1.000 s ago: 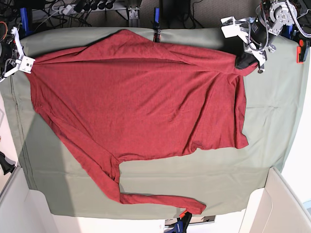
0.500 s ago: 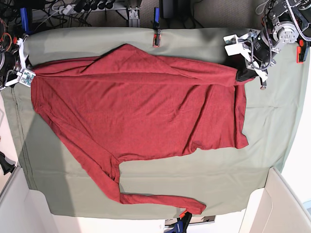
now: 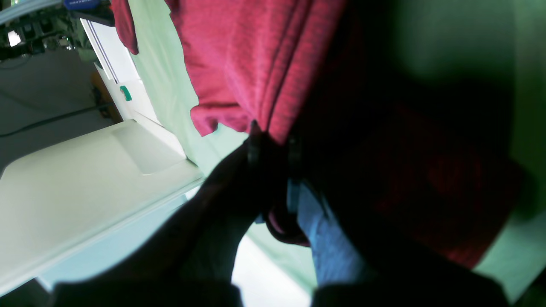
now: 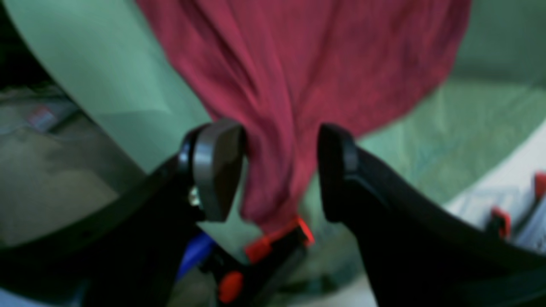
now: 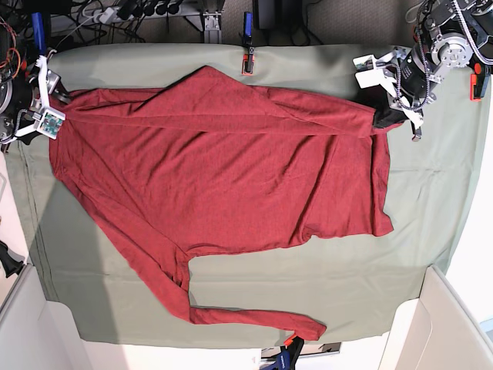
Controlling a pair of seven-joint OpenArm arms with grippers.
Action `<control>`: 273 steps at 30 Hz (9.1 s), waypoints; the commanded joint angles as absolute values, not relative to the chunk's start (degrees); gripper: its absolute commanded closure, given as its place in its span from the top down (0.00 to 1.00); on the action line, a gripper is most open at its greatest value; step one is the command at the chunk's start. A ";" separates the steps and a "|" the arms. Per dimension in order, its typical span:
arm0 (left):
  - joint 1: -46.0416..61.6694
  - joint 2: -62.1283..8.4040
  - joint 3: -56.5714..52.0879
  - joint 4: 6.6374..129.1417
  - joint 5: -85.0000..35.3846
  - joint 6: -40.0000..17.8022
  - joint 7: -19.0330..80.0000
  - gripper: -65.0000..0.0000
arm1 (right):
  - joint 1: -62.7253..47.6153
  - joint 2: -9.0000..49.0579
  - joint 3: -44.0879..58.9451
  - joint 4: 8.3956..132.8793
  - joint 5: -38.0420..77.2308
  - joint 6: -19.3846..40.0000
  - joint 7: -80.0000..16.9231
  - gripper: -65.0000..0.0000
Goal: Fold the T-shirt properly
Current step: 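Drag the right gripper's held fabric across the shirt toward the left gripper, then release the shirt with both grippers and move them to the shirt's sides, then grasp the shirt's side edges with both grippers, then fold the grasped side edges toward the collar with both grippers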
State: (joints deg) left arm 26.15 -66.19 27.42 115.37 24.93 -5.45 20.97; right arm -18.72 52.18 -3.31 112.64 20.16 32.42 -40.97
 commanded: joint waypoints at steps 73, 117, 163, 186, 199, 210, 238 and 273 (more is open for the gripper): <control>22.65 -67.16 26.87 116.18 25.45 -6.00 21.17 0.21 | 2.35 23.64 -27.44 99.07 -6.83 22.28 -35.55 0.28; 5.82 -67.20 26.85 112.95 -13.50 -32.60 22.52 0.58 | 5.39 23.62 2.46 98.06 8.62 17.10 -32.73 0.53; -27.94 -35.38 1.91 47.99 -39.77 -27.66 28.27 0.58 | 40.77 16.99 19.11 35.92 27.24 28.75 -37.58 0.53; -32.51 -29.06 7.60 41.08 -31.77 -24.84 22.11 0.20 | 40.82 16.95 19.11 35.92 28.95 30.13 -38.85 0.53; -32.38 -29.87 7.60 41.08 -27.86 -24.88 18.17 0.00 | 41.19 14.33 19.00 35.92 24.77 31.03 -37.15 0.29; -32.36 -33.17 7.60 41.08 -28.05 -25.15 18.74 0.00 | 41.21 12.51 19.00 35.92 20.67 30.35 -34.41 0.53; -32.21 -34.30 7.60 41.08 -29.56 -29.61 19.94 0.00 | 41.06 11.14 19.00 35.88 18.50 29.91 -33.23 0.53; -32.21 -35.35 7.60 41.08 -30.30 -29.61 19.92 0.00 | 41.10 8.08 19.00 35.90 12.88 32.47 -29.85 0.00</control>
State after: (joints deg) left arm -30.48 -34.02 7.86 40.32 -29.56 -29.04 20.99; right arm 38.92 7.62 18.98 35.00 12.14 31.57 -30.70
